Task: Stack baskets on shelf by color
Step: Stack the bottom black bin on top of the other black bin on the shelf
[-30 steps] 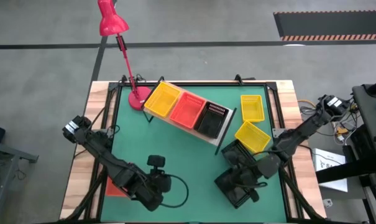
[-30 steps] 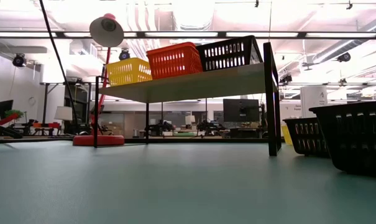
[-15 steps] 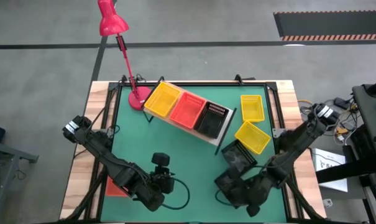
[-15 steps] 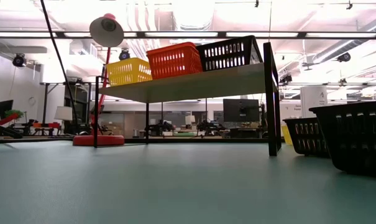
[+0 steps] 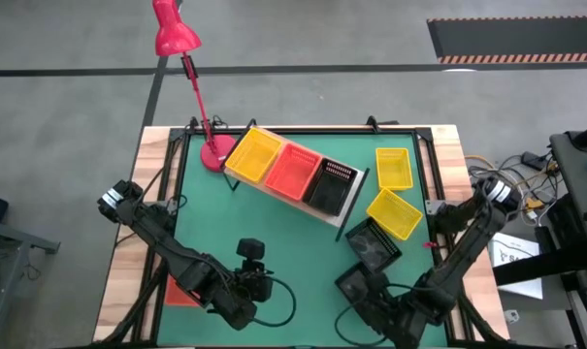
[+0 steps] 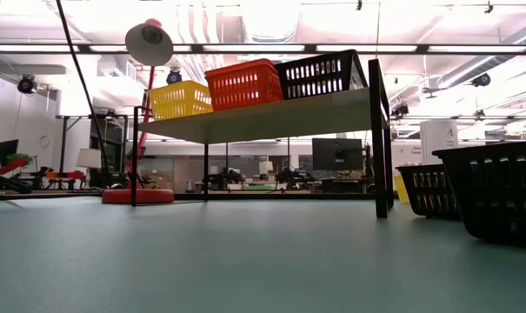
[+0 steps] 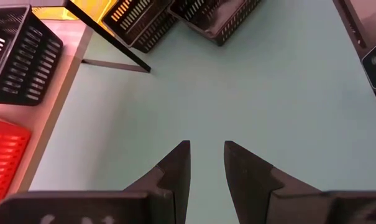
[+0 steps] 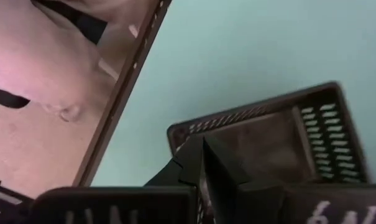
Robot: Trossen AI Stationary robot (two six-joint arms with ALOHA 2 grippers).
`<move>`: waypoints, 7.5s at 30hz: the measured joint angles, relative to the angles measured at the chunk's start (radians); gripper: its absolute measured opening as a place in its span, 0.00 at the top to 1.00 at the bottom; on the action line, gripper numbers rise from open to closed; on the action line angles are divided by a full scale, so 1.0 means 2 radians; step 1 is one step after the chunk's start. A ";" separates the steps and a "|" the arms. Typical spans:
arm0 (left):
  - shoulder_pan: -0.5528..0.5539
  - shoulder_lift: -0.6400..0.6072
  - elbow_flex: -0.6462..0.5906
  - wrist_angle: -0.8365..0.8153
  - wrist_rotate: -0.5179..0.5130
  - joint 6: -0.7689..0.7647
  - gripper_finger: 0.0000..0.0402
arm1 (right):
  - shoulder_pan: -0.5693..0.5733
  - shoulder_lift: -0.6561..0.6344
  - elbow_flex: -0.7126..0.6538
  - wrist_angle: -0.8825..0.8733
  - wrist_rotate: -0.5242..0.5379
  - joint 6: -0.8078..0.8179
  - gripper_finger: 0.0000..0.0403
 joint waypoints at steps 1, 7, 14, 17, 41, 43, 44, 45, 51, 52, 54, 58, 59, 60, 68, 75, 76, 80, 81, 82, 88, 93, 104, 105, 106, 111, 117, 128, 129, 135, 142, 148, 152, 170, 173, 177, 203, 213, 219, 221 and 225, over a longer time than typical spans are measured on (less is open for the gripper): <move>0.000 0.000 0.000 -0.001 0.000 0.000 0.80 | 0.000 0.002 0.000 -0.001 -0.008 0.008 0.96; 0.000 0.000 0.000 -0.001 0.000 0.000 0.80 | 0.003 0.026 0.000 -0.019 -0.049 0.064 0.82; 0.000 0.000 0.000 -0.001 0.000 0.005 0.80 | 0.009 0.037 0.000 -0.062 -0.050 0.082 0.64; -0.001 0.000 0.000 -0.002 0.000 0.018 0.80 | 0.011 0.040 0.000 -0.070 -0.049 0.079 0.60; -0.002 -0.009 0.000 -0.002 -0.012 0.108 0.80 | 0.016 0.078 -0.002 -0.065 -0.056 0.056 0.96; -0.002 -0.015 0.000 -0.002 -0.021 0.122 0.80 | 0.016 0.077 0.004 -0.062 -0.055 0.065 0.96; -0.002 -0.019 -0.001 -0.002 -0.026 0.128 0.80 | 0.014 0.077 0.009 -0.061 -0.054 0.073 0.96; -0.002 -0.023 -0.003 -0.002 -0.031 0.132 0.80 | 0.012 0.077 0.014 -0.060 -0.054 0.082 0.96; -0.002 -0.060 -0.041 -0.001 -0.067 0.134 0.80 | 0.010 0.077 0.064 -0.059 -0.030 0.108 0.97; -0.001 -0.069 -0.051 0.002 -0.076 0.132 0.80 | 0.010 0.077 0.074 -0.059 -0.026 0.110 0.97; -0.001 -0.088 -0.075 0.027 -0.090 0.133 0.80 | 0.010 0.077 0.095 -0.062 -0.012 0.111 0.97; 0.001 -0.122 -0.130 0.113 -0.094 0.170 0.80 | 0.009 0.077 0.138 -0.062 0.031 0.101 0.97; 0.001 -0.131 -0.145 0.141 -0.095 0.185 0.80 | 0.009 0.077 0.149 -0.063 0.045 0.094 0.97; 0.001 -0.140 -0.160 0.165 -0.096 0.201 0.80 | 0.009 0.077 0.159 -0.063 0.060 0.088 0.97; 0.004 -0.208 -0.268 0.318 -0.165 0.298 0.80 | 0.006 0.077 0.260 -0.169 0.255 0.082 0.97; 0.011 -0.263 -0.328 0.369 -0.243 0.301 0.80 | -0.031 0.077 0.351 -0.255 0.400 0.103 0.97; 0.012 -0.269 -0.336 0.379 -0.245 0.302 0.80 | -0.041 0.076 0.360 -0.257 0.401 0.104 0.97; 0.012 -0.288 -0.362 0.409 -0.245 0.301 0.80 | -0.088 0.076 0.387 -0.261 0.390 0.099 0.97; 0.012 -0.293 -0.367 0.414 -0.245 0.301 0.80 | -0.101 0.076 0.390 -0.261 0.384 0.094 0.97; 0.012 -0.296 -0.372 0.417 -0.245 0.301 0.80 | -0.114 0.076 0.393 -0.262 0.377 0.086 0.97; 0.012 -0.304 -0.378 0.418 -0.245 0.298 0.80 | -0.188 0.077 0.404 -0.296 0.302 0.068 0.97; 0.012 -0.300 -0.378 0.418 -0.245 0.298 0.80 | -0.236 0.077 0.408 -0.348 0.254 0.080 0.97; 0.012 -0.300 -0.379 0.417 -0.245 0.298 0.80 | -0.291 0.077 0.401 -0.402 0.186 0.106 0.97; 0.012 -0.300 -0.379 0.417 -0.245 0.298 0.80 | -0.292 0.077 0.401 -0.403 0.186 0.106 0.97; 0.012 -0.300 -0.379 0.417 -0.245 0.298 0.80 | -0.294 0.077 0.400 -0.403 0.185 0.106 0.97; 0.012 -0.300 -0.379 0.417 -0.245 0.298 0.80 | -0.297 0.077 0.392 -0.403 0.185 0.105 0.97; 0.012 -0.300 -0.379 0.417 -0.245 0.301 0.80 | -0.296 0.078 0.379 -0.402 0.183 0.105 0.97; 0.012 -0.300 -0.379 0.417 -0.245 0.302 0.80 | -0.296 0.078 0.352 -0.394 0.175 0.105 0.97; 0.012 -0.300 -0.379 0.417 -0.245 0.302 0.80 | -0.296 0.078 0.350 -0.392 0.175 0.105 0.97; 0.012 -0.300 -0.379 0.417 -0.245 0.302 0.80 | -0.296 0.078 0.345 -0.387 0.175 0.104 0.97; 0.012 -0.300 -0.379 0.416 -0.245 0.302 0.80 | -0.297 0.078 0.344 -0.385 0.176 0.105 0.95; 0.012 -0.300 -0.379 0.417 -0.244 0.302 0.80 | -0.301 0.078 0.344 -0.384 0.177 0.105 0.85; 0.012 -0.300 -0.379 0.417 -0.244 0.302 0.80 | -0.302 0.078 0.344 -0.384 0.177 0.104 0.78; 0.012 -0.300 -0.380 0.415 -0.244 0.302 0.80 | -0.302 0.079 0.359 -0.360 0.164 0.054 0.93; 0.012 -0.300 -0.380 0.415 -0.244 0.302 0.80 | -0.302 0.080 0.353 -0.347 0.165 0.046 0.97; 0.012 -0.300 -0.380 0.415 -0.244 0.302 0.80 | -0.305 0.080 0.347 -0.331 0.165 0.041 0.98; 0.012 -0.300 -0.380 0.413 -0.244 0.302 0.80 | -0.310 0.080 0.338 -0.305 0.180 0.008 0.98; 0.012 -0.300 -0.387 0.413 -0.243 0.302 0.80 | -0.332 0.068 0.337 -0.401 0.102 0.024 0.98; 0.012 -0.300 -0.388 0.413 -0.243 0.302 0.80 | -0.348 0.065 0.318 -0.404 0.086 0.008 0.98; 0.012 -0.300 -0.388 0.414 -0.243 0.302 0.80 | -0.348 0.065 0.318 -0.405 0.068 -0.001 0.98; 0.012 -0.300 -0.388 0.413 -0.243 0.302 0.80 | -0.350 0.062 0.317 -0.405 0.047 -0.007 0.98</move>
